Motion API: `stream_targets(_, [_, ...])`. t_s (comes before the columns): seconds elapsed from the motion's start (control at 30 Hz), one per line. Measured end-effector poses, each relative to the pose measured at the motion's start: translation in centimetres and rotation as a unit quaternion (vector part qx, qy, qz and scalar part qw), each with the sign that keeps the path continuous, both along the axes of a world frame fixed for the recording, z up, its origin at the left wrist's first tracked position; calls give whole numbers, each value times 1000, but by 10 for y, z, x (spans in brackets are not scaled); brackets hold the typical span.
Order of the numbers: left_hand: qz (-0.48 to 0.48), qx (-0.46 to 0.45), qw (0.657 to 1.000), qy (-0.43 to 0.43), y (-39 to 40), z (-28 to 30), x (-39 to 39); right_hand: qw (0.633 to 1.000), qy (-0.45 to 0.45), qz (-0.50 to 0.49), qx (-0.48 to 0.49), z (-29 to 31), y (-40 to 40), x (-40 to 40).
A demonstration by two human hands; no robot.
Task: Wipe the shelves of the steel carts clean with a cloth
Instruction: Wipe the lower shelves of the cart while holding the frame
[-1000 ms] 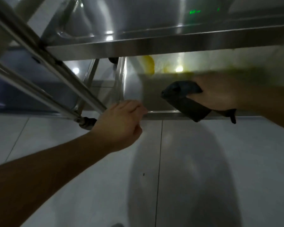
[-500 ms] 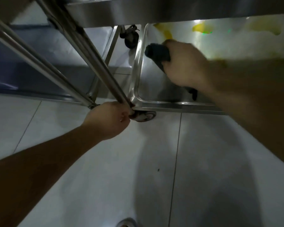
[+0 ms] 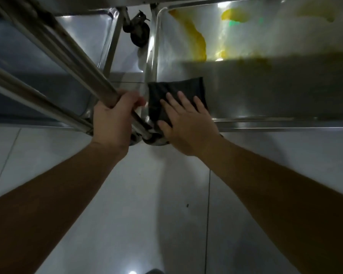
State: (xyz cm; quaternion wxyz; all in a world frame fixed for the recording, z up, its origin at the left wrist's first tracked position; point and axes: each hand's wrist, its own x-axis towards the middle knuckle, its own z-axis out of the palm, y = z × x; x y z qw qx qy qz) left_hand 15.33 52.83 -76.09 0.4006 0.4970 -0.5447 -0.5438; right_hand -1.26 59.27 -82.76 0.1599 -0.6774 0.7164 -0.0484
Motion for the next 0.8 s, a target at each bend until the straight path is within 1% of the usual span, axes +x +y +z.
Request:
stream_targets(0.07, [28, -2, 1000, -4, -3, -4, -3, 999, 25, -37, 11, 0, 18, -32])
stream_targets(0.17, [6, -21, 1000, -14, -6, -9, -3, 995, 49, -84, 13, -2, 57, -104])
stream_targets(0.23, [5, -34, 999, 1, -7, -12, -3, 983, 52, -176, 29, -1, 83, -160])
stream_targets(0.3, [1, -40, 999, 12, -8, -15, -4, 954, 46, -293, 53, 4, 102, -209])
stream_targets(0.37, [-2, -48, 999, 17, -9, -17, -5, 919, 39, -385, 74, 8, 108, -238])
stream_targets(0.43, [1, -52, 998, 31, -11, -19, -5, 894, 30, -441, 73, 7, 94, -243])
stream_targets(0.5, [4, -53, 998, 42, -13, -20, -6, 878, 24, -473, 70, 7, 67, -233])
stream_targets(0.53, [6, -54, 998, 44, -13, -20, -7, 878, 22, -474, 64, 7, 50, -224])
stream_targets(0.57, [8, -57, 997, 44, -13, -20, -7, 885, 20, -462, 52, 5, 31, -210])
stream_targets(0.63, [11, -63, 997, 38, -12, -20, -7, 917, 24, -397, 22, 4, -10, -173])
stream_targets(0.7, [16, -68, 997, 28, -12, -19, -7, 957, 31, -290, 4, 3, -50, -123])
stream_targets(0.77, [21, -75, 997, 17, -12, -16, -8, 990, 30, -134, -10, 2, -80, -72])
stream_targets(0.8, [23, -80, 996, 12, -12, -15, -8, 998, 28, -46, -13, 2, -88, -51])
